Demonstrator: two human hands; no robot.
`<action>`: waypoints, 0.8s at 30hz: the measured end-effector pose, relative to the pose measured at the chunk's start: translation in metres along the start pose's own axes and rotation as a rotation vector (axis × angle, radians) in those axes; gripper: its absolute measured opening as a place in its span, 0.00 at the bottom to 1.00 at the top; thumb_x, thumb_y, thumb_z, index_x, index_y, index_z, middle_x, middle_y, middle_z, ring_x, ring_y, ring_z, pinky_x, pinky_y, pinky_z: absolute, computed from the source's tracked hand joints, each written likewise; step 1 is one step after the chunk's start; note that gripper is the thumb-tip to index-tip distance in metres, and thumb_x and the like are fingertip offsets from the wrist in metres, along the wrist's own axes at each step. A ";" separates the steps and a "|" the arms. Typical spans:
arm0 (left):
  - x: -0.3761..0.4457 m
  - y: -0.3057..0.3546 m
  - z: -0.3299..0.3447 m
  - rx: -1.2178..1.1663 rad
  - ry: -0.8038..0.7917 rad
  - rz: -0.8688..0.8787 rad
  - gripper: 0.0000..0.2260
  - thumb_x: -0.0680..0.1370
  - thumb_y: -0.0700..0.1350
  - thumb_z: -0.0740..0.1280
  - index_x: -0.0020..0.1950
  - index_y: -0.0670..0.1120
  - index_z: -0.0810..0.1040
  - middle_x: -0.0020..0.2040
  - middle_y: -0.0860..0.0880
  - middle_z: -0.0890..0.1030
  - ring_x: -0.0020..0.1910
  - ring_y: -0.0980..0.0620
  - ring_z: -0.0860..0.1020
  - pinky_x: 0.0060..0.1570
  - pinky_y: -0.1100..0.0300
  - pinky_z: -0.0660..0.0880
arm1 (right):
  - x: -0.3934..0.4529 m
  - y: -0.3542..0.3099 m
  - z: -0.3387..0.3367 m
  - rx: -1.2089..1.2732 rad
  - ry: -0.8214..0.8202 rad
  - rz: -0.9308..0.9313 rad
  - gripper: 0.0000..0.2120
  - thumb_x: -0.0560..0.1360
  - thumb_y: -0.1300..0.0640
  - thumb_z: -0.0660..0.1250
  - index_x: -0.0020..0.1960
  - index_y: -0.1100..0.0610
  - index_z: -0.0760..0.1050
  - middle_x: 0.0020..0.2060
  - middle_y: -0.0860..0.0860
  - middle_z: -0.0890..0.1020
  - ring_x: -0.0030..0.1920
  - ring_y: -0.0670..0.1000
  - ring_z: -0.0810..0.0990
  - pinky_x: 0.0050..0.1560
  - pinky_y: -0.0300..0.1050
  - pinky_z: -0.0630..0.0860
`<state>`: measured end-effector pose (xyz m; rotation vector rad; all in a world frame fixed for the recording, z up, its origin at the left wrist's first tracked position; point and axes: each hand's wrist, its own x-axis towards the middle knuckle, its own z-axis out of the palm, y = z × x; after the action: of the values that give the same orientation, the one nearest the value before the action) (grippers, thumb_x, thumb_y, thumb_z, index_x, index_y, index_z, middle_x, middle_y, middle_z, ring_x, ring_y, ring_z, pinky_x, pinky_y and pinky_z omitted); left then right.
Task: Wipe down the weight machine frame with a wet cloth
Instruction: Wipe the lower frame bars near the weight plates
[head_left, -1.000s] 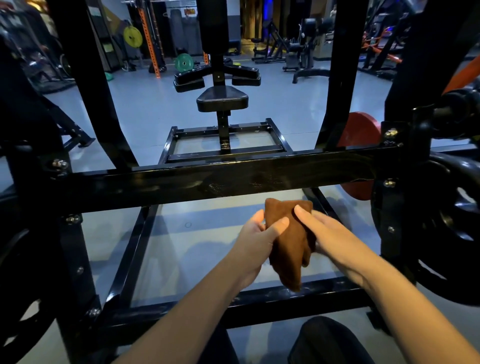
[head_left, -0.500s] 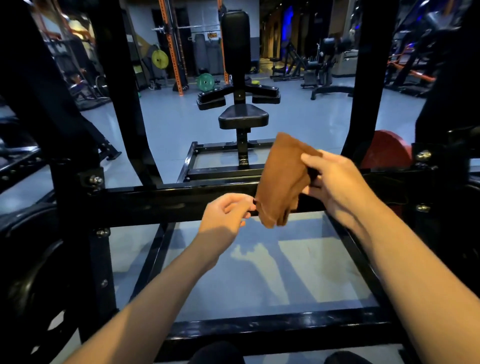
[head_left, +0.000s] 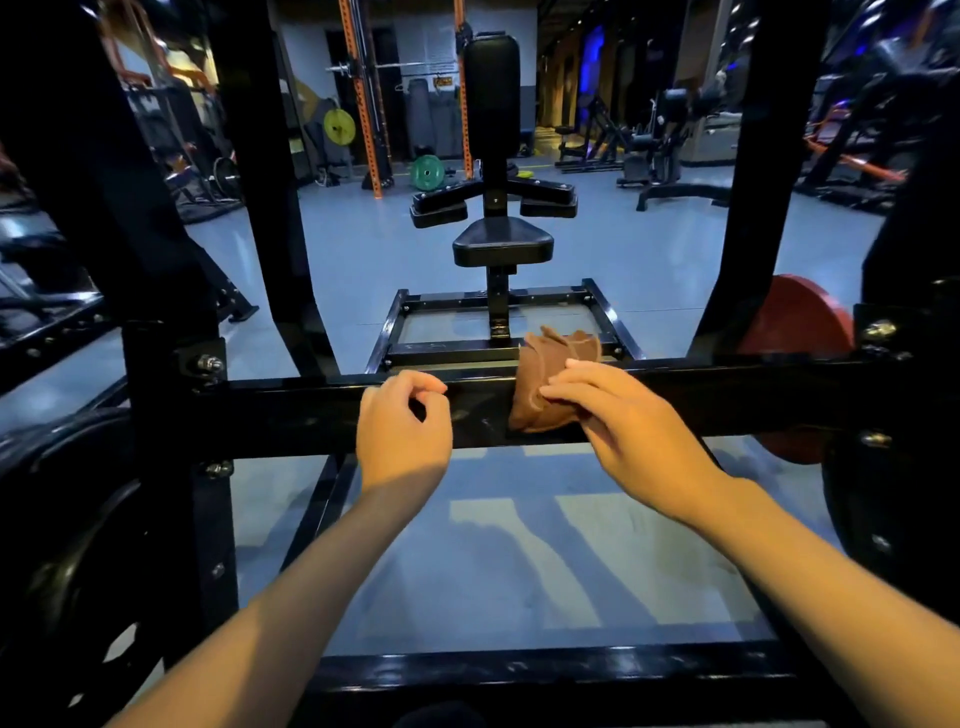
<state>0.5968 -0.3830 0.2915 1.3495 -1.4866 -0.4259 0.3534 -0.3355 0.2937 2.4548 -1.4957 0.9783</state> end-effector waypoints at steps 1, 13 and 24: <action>0.003 -0.001 -0.001 0.072 0.000 0.061 0.08 0.81 0.42 0.63 0.49 0.51 0.81 0.47 0.52 0.80 0.49 0.55 0.73 0.46 0.62 0.72 | -0.006 0.002 0.002 -0.046 -0.014 -0.003 0.21 0.77 0.64 0.70 0.69 0.52 0.78 0.68 0.49 0.77 0.72 0.52 0.72 0.75 0.47 0.67; 0.042 -0.008 0.021 0.647 0.044 0.398 0.21 0.80 0.44 0.51 0.28 0.48 0.71 0.24 0.53 0.69 0.26 0.51 0.65 0.38 0.53 0.68 | 0.072 -0.041 0.075 -0.353 0.256 0.368 0.24 0.85 0.46 0.48 0.64 0.54 0.80 0.59 0.50 0.83 0.65 0.53 0.77 0.79 0.56 0.57; 0.050 -0.021 0.023 0.734 0.025 0.490 0.21 0.78 0.40 0.53 0.39 0.44 0.85 0.30 0.46 0.80 0.30 0.49 0.67 0.41 0.56 0.59 | 0.018 0.018 0.047 -0.356 0.243 0.163 0.25 0.82 0.53 0.58 0.77 0.57 0.68 0.73 0.53 0.73 0.74 0.56 0.70 0.76 0.60 0.61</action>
<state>0.5965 -0.4416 0.2869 1.4403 -1.9743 0.4976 0.3659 -0.3772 0.2629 1.9249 -1.6381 0.9038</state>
